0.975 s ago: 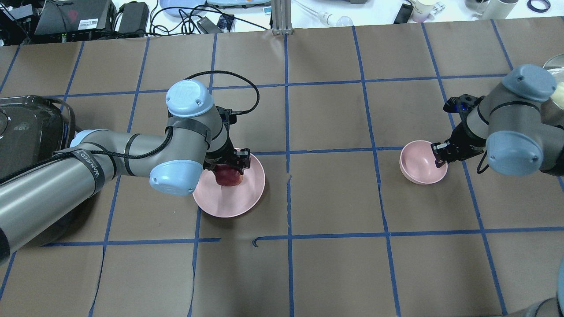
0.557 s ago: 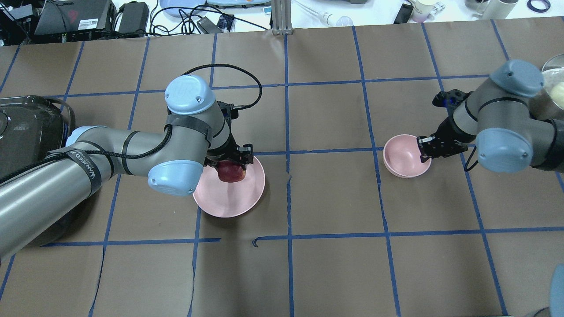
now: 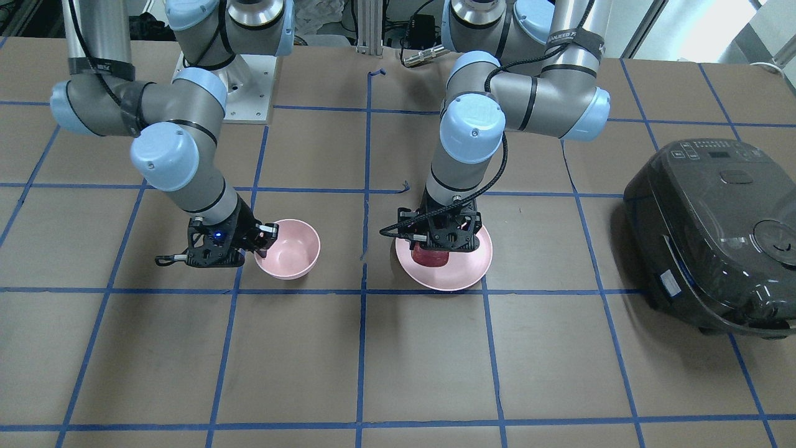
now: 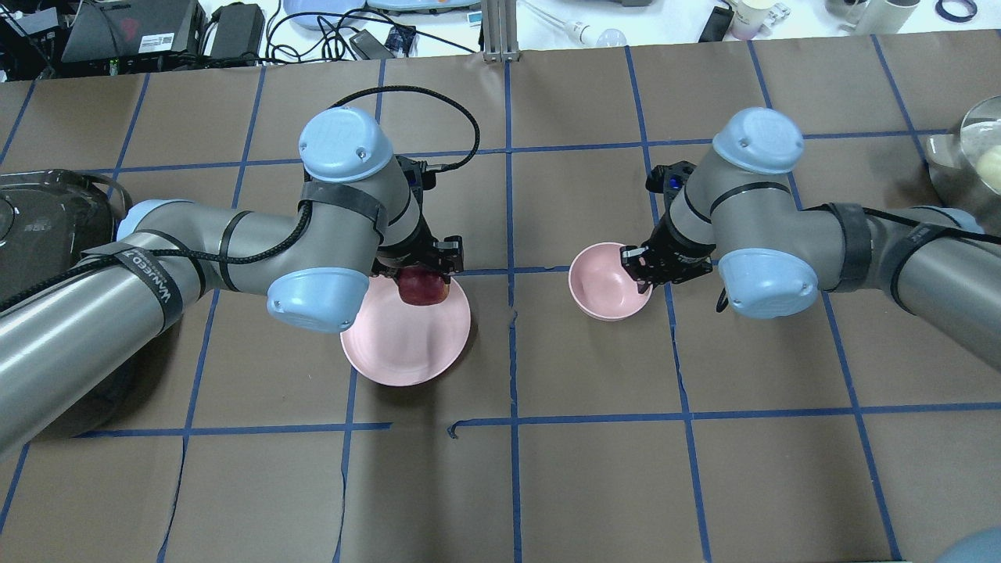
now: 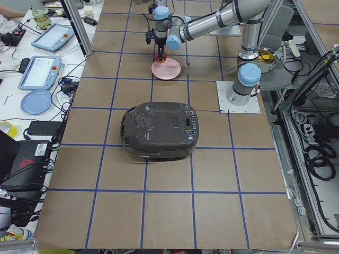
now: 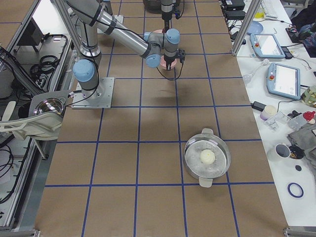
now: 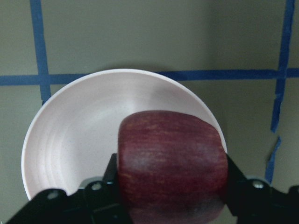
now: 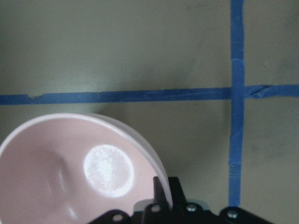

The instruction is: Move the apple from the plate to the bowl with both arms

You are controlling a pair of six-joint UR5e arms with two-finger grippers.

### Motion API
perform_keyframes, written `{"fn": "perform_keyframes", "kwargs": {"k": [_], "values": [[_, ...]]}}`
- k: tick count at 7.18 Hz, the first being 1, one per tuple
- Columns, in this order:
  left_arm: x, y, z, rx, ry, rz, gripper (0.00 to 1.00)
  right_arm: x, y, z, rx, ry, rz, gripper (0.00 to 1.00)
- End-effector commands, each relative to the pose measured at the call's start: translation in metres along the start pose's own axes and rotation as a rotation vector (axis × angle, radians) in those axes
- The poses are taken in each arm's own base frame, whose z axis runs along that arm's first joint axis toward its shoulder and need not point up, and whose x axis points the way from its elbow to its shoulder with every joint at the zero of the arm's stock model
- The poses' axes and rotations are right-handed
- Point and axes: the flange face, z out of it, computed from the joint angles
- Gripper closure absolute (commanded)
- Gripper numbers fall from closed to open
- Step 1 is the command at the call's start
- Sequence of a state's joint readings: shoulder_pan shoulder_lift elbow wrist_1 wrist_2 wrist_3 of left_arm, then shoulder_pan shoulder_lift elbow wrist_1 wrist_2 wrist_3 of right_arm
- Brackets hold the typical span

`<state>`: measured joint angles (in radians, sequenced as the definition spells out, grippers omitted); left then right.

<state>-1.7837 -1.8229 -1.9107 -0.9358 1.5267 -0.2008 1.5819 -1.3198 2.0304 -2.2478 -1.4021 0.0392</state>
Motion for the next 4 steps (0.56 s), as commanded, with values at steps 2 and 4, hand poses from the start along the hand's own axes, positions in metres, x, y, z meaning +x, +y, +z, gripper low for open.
{"fn": "perform_keyframes", "kwargs": {"k": [2,4], "values": [[0.005,-0.001,0.006,-0.031,0.013,-0.003,0.88,-0.013,0.008,0.008,-0.015,0.008,0.011,0.15],[0.009,-0.003,0.009,-0.043,0.058,-0.033,0.89,-0.006,-0.019,-0.030,0.062,0.068,0.015,0.00]]}}
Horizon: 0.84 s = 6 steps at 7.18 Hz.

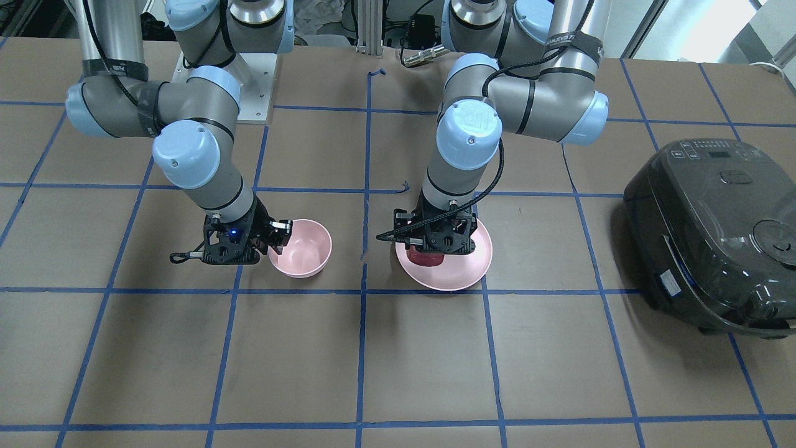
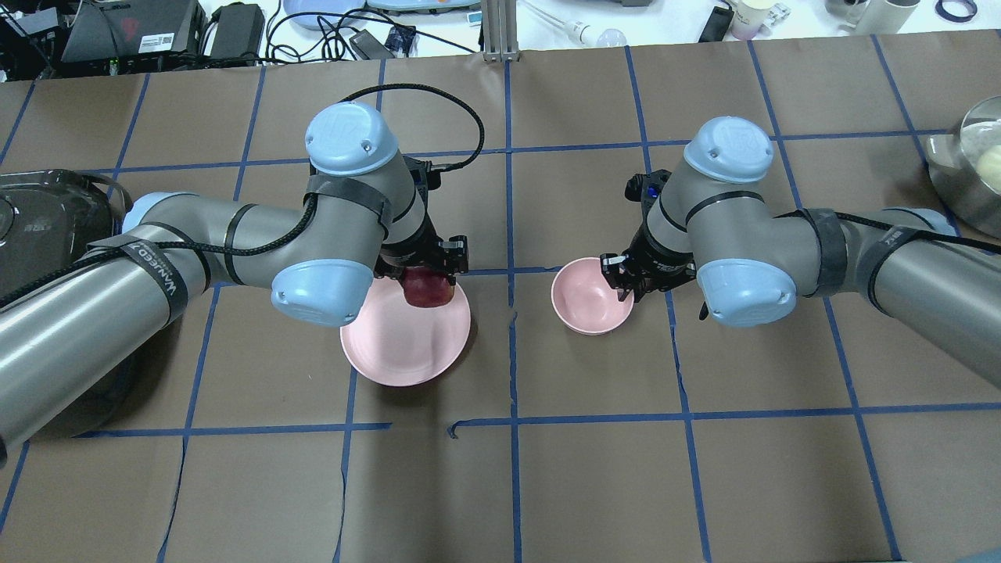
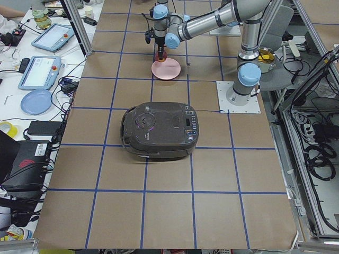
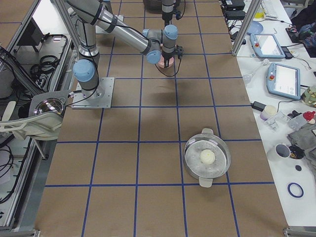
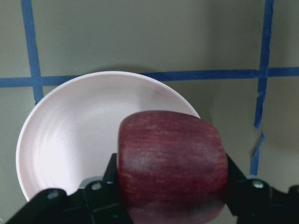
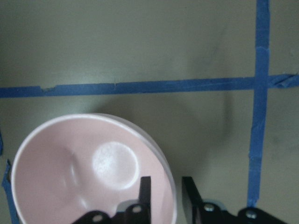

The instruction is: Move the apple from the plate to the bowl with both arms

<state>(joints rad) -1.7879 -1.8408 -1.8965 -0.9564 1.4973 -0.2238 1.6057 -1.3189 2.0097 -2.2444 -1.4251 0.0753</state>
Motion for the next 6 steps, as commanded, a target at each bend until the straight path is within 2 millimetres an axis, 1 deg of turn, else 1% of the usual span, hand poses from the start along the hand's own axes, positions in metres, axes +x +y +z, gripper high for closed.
{"fn": "perform_keyframes", "kwargs": {"k": [1,2,3,4,5,6], "values": [[0.008,-0.002,-0.001,0.000,0.052,-0.056,0.90,0.010,-0.038,-0.059,0.070,0.114,0.010,0.00],[0.026,0.000,-0.011,0.016,0.068,-0.080,0.89,0.009,-0.051,-0.104,0.087,0.146,0.007,0.00],[0.061,0.004,-0.029,0.035,0.098,-0.141,0.89,0.010,-0.064,-0.146,0.084,0.189,0.012,0.00],[0.093,0.004,-0.041,0.036,0.122,-0.231,0.90,0.004,-0.063,-0.194,0.064,0.209,0.012,0.00],[0.126,0.014,-0.039,0.019,0.143,-0.233,0.90,-0.004,-0.054,-0.245,0.074,0.209,0.010,0.00],[0.155,0.027,-0.023,0.009,0.147,-0.192,0.91,-0.012,-0.039,-0.283,0.105,0.199,0.003,0.00]]}}
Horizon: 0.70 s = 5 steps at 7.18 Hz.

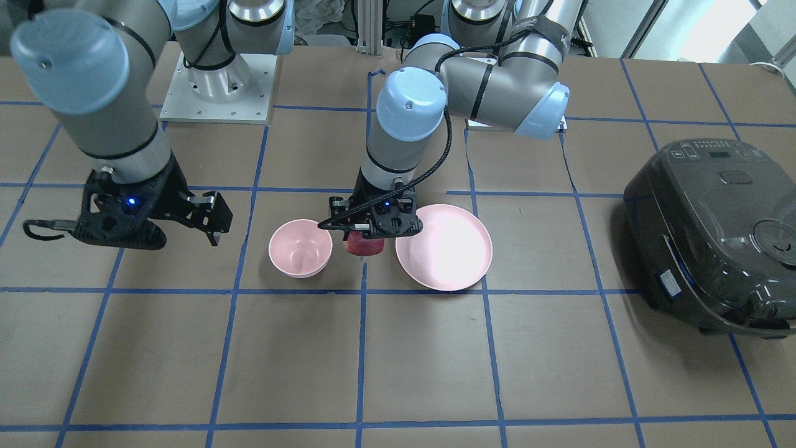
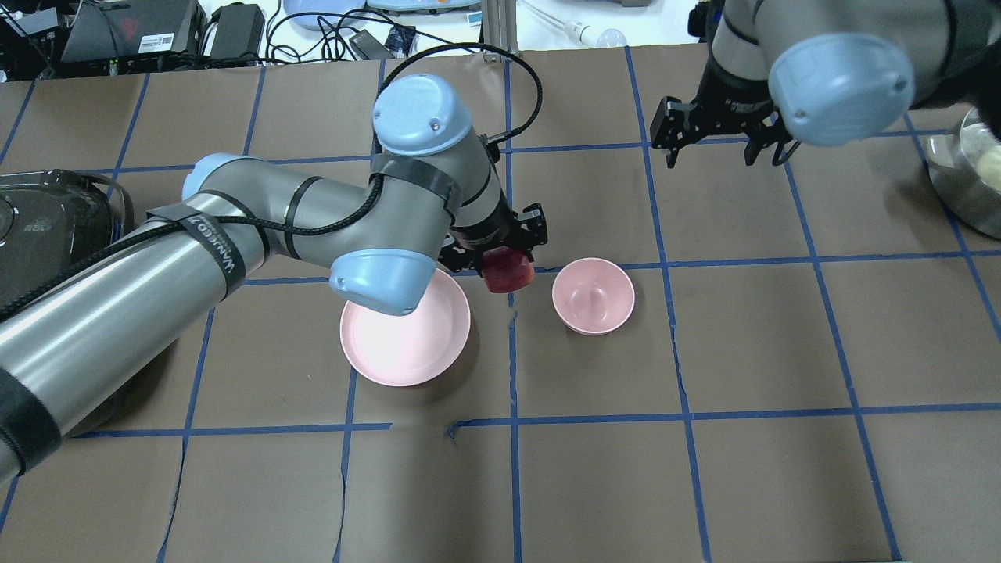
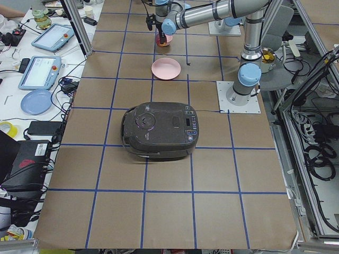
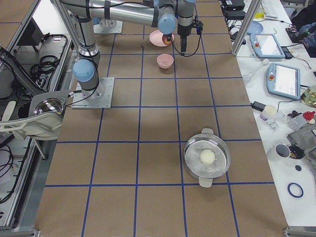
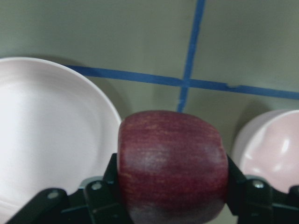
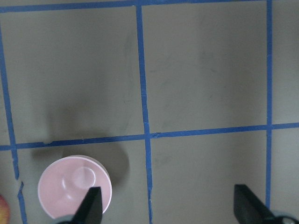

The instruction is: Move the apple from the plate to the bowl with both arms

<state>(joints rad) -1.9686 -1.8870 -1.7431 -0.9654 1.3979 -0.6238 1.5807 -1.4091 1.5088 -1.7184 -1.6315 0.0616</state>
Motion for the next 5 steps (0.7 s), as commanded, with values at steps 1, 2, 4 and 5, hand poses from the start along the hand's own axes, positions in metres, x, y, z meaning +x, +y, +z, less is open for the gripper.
{"fn": "perform_keyframes", "kwargs": {"k": [1,2,4,5], "values": [[0.042,0.026,0.035,-0.015,0.018,0.021,0.91,0.004,0.019,-0.073,0.045,-0.007,0.000,0.00],[0.053,0.028,0.045,0.016,0.054,0.013,0.91,0.004,0.019,-0.074,0.046,-0.005,-0.001,0.00],[0.064,0.033,0.069,0.012,0.053,0.038,0.90,0.006,0.023,-0.078,0.039,-0.005,0.006,0.00],[0.066,0.030,0.074,0.012,0.052,0.044,0.90,0.008,0.038,-0.085,-0.003,-0.002,0.012,0.00]]}}
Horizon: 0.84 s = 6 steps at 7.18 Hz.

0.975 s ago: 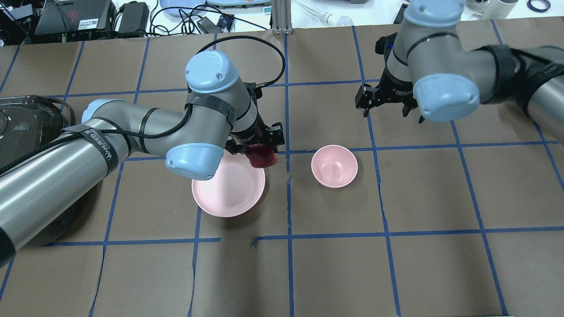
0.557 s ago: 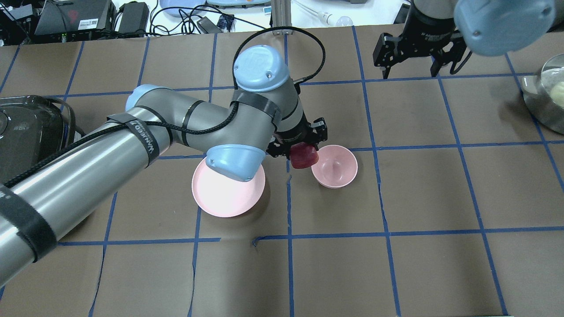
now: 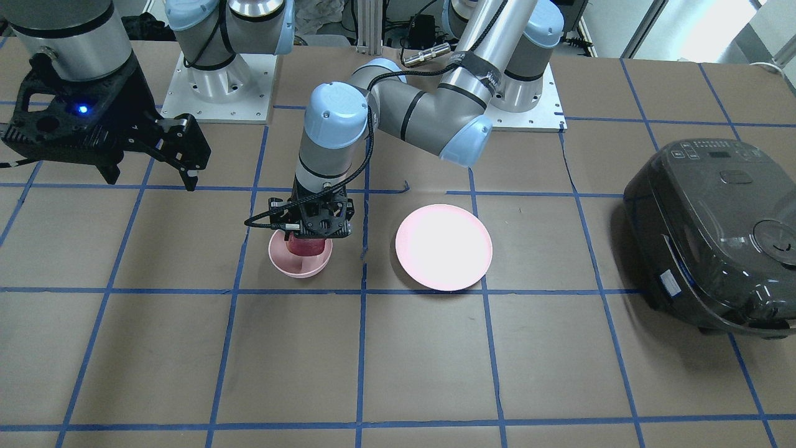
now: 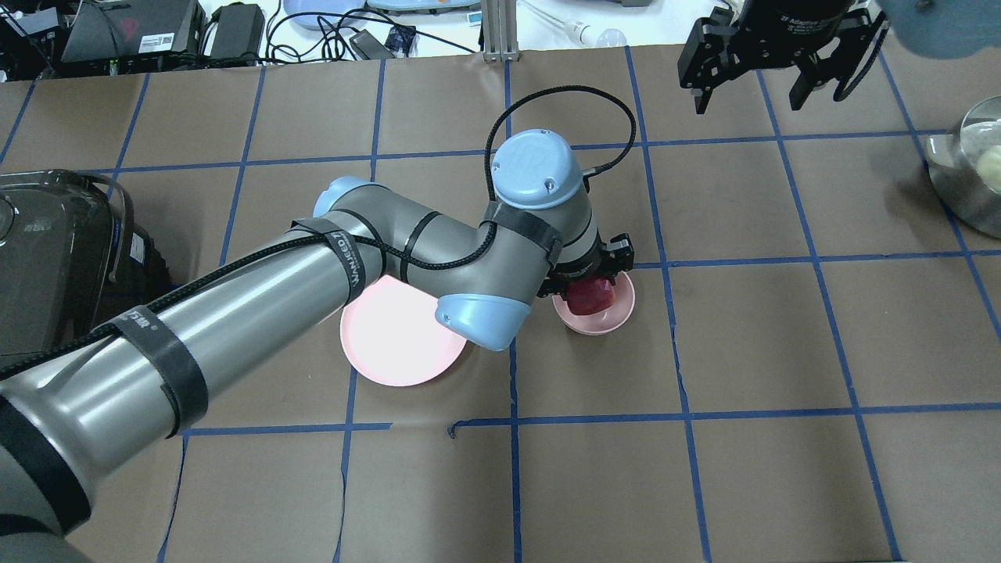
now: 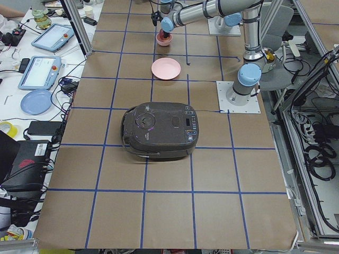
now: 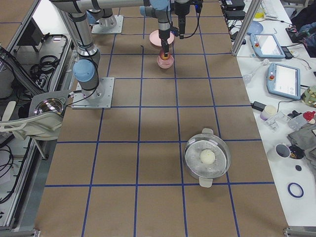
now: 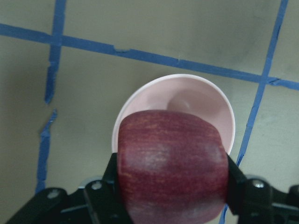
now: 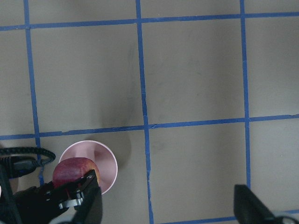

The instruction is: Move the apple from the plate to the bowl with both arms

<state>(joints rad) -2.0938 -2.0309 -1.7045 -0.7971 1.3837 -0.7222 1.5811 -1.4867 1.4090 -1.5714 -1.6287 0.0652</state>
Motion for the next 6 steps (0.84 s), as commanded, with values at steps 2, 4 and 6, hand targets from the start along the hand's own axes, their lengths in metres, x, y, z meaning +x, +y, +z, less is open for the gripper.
{"fn": "perform_keyframes", "kwargs": {"k": [2,4,6], "values": [[0.002,-0.006,0.026,-0.010,-0.018,0.007,0.40,-0.002,0.020,-0.001,-0.082,0.005,0.003,0.00],[-0.001,-0.006,0.037,-0.020,-0.031,0.007,0.07,-0.004,0.020,0.002,-0.086,-0.001,0.003,0.00],[0.003,-0.010,0.008,0.016,-0.001,0.057,0.00,-0.004,0.020,0.003,-0.084,0.000,0.037,0.00]]}}
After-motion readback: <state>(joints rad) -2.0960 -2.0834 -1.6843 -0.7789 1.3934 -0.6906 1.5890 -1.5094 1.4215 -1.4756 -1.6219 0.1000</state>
